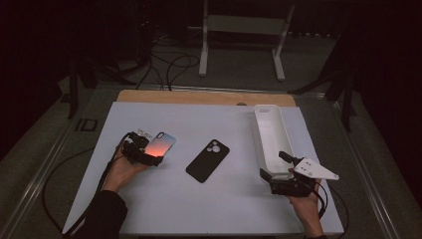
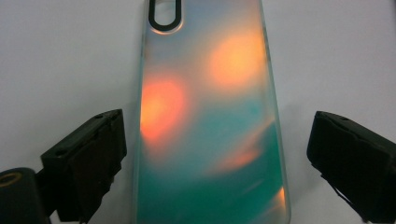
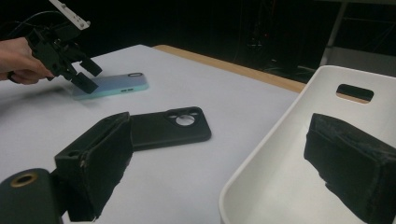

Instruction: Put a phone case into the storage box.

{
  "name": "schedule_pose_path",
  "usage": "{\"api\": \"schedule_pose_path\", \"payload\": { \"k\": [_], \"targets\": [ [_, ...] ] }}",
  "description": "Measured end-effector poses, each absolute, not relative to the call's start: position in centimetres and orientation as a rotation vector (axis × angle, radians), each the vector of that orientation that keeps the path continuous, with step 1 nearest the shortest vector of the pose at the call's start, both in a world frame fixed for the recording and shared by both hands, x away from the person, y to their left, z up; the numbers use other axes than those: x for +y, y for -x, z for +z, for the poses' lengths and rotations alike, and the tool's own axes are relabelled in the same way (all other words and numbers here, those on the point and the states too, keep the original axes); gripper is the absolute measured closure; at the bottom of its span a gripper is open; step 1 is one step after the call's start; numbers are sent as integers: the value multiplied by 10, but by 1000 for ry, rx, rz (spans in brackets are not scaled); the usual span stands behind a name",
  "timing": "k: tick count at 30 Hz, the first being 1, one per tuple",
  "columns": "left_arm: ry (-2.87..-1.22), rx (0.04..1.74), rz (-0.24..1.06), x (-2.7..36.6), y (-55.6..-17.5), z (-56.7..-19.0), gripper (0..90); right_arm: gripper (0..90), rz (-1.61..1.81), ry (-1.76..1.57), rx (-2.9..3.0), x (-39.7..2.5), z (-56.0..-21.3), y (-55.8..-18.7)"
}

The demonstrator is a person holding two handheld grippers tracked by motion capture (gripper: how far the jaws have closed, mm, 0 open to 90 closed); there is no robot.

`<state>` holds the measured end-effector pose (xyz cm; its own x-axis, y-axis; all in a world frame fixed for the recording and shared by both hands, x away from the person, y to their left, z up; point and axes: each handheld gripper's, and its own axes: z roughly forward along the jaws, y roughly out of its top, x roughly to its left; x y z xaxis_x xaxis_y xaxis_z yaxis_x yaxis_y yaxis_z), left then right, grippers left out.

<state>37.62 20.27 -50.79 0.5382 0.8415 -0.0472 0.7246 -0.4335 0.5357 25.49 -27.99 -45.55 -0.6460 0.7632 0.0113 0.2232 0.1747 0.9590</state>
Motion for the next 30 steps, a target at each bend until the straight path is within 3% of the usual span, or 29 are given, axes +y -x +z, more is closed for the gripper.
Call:
{"api": "schedule_pose_path", "payload": {
  "k": [30],
  "targets": [
    [-2344,1280,306,202,-377,-514,161,78,1484,-926,1982,-280,-456,-256]
  ]
}}
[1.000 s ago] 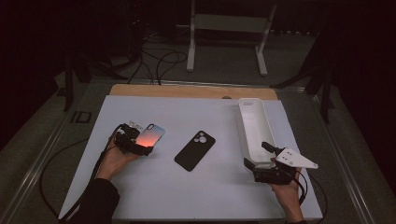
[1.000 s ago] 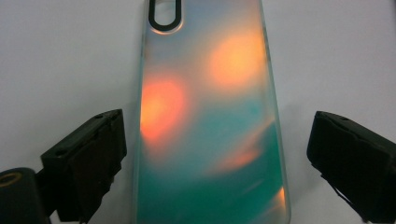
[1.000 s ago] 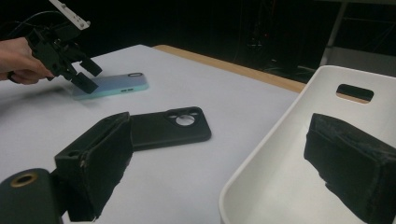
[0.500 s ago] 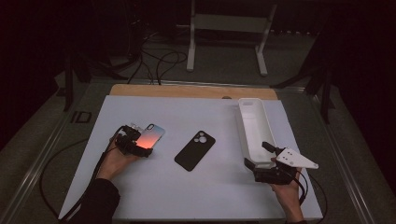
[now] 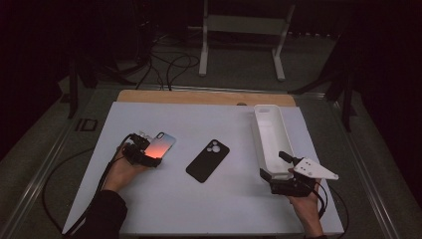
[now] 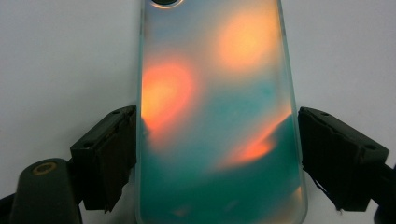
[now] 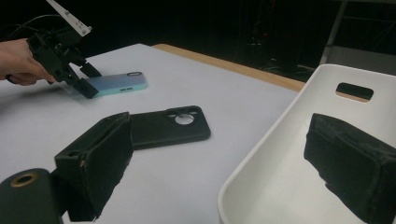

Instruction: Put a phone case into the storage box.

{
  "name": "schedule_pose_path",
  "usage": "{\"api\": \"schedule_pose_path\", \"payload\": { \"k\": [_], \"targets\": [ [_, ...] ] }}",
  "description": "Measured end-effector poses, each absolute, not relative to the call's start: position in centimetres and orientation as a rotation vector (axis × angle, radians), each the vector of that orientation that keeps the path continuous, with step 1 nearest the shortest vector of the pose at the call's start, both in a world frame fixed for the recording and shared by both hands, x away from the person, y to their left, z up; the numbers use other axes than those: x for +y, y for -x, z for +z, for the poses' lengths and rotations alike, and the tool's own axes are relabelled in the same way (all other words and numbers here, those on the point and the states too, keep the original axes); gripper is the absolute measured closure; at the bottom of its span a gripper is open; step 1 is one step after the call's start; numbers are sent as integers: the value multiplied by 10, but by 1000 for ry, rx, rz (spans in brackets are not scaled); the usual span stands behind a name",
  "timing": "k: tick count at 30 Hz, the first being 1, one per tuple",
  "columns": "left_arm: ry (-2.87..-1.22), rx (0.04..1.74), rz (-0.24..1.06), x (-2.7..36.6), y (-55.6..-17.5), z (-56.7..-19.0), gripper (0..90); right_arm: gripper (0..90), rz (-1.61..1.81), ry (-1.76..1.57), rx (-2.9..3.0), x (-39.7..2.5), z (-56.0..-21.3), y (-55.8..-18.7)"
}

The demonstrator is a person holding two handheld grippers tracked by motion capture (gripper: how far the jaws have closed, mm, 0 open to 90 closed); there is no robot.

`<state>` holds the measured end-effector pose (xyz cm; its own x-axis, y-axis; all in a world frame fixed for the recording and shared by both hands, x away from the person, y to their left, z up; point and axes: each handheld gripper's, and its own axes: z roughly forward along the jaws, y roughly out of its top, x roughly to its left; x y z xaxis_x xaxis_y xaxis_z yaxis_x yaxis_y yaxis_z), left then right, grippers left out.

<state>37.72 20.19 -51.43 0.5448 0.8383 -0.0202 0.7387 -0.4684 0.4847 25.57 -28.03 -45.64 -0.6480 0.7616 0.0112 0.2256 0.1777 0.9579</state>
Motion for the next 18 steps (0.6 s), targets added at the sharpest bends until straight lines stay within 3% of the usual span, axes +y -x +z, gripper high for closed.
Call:
{"api": "schedule_pose_path", "payload": {
  "k": [18],
  "targets": [
    [-2321,1253,363,201,-372,-506,174,78,1479,-933,1983,-281,-457,-256]
  ]
}}
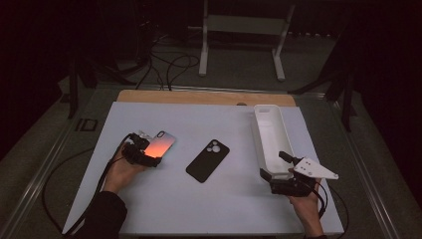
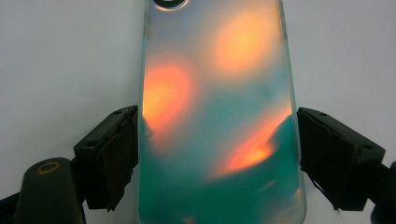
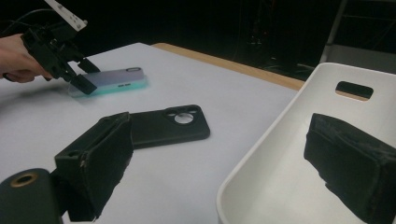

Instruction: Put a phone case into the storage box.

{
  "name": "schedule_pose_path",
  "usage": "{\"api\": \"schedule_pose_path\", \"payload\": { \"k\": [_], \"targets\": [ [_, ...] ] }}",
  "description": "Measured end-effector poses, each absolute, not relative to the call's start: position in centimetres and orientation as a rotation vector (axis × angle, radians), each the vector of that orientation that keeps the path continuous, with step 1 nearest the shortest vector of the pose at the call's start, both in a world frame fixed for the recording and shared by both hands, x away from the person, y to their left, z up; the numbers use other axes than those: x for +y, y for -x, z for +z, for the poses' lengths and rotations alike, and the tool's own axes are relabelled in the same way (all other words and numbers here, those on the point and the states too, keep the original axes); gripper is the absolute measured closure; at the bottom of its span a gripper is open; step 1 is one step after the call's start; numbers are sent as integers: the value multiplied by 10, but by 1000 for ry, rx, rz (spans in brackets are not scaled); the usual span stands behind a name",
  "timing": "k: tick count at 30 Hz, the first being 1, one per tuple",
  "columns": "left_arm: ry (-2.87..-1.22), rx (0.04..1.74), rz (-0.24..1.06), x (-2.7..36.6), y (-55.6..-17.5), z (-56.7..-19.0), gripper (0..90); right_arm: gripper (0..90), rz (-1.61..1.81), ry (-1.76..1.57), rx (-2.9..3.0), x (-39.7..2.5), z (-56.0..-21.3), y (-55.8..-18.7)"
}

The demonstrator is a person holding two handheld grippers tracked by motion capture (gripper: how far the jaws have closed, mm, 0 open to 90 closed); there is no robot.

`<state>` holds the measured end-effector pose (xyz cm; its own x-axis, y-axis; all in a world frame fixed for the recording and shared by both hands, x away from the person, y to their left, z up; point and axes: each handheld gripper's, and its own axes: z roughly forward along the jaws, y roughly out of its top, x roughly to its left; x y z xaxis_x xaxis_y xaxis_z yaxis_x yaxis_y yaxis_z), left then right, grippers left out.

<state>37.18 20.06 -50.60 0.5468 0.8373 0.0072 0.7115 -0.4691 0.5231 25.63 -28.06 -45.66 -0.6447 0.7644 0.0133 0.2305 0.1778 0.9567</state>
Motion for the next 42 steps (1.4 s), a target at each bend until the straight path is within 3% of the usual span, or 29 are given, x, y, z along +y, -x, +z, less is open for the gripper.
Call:
{"api": "schedule_pose_path", "payload": {
  "k": [27,42],
  "targets": [
    [-2205,1074,507,184,-329,-461,172,78,1469,-948,2005,-275,-455,-259],
    [-2202,891,545,146,-311,-437,172,78,1474,-940,2037,-265,-449,-262]
  ]
}}
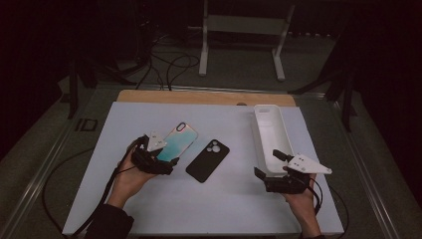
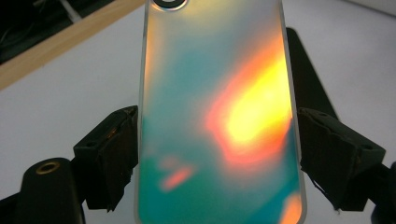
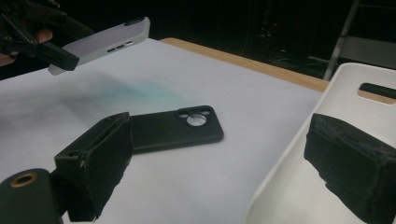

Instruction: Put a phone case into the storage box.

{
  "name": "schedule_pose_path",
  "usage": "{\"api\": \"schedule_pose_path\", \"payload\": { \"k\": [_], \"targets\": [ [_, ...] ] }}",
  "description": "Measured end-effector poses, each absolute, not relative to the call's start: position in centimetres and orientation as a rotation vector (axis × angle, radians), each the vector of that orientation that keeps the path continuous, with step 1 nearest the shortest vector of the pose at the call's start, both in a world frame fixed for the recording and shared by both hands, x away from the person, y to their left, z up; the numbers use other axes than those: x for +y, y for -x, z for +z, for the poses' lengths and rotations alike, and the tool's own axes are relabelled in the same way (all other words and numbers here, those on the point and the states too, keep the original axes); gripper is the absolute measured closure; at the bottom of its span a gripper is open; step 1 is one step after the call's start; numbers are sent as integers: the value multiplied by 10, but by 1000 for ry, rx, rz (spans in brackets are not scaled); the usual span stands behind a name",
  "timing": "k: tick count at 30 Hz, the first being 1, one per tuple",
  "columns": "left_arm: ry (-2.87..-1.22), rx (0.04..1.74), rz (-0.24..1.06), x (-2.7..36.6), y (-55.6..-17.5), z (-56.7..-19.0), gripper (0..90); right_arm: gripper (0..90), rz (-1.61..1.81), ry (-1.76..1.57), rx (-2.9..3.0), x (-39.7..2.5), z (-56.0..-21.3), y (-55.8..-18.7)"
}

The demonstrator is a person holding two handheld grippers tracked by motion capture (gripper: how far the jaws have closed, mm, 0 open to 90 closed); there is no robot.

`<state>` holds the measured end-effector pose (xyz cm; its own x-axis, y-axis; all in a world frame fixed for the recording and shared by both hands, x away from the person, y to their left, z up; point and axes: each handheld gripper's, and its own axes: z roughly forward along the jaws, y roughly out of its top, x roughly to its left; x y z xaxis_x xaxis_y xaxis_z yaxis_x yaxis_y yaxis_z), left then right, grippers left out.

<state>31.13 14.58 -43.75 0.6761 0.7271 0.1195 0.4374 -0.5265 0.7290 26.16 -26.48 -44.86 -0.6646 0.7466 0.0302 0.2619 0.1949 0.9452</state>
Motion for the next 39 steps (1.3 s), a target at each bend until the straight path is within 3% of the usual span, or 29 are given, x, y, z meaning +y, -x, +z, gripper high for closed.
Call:
{"api": "schedule_pose_path", "payload": {
  "k": [39],
  "targets": [
    [-2211,620,526,69,-297,-418,172,78,1543,-923,2140,-231,-428,-290]
  ]
}}
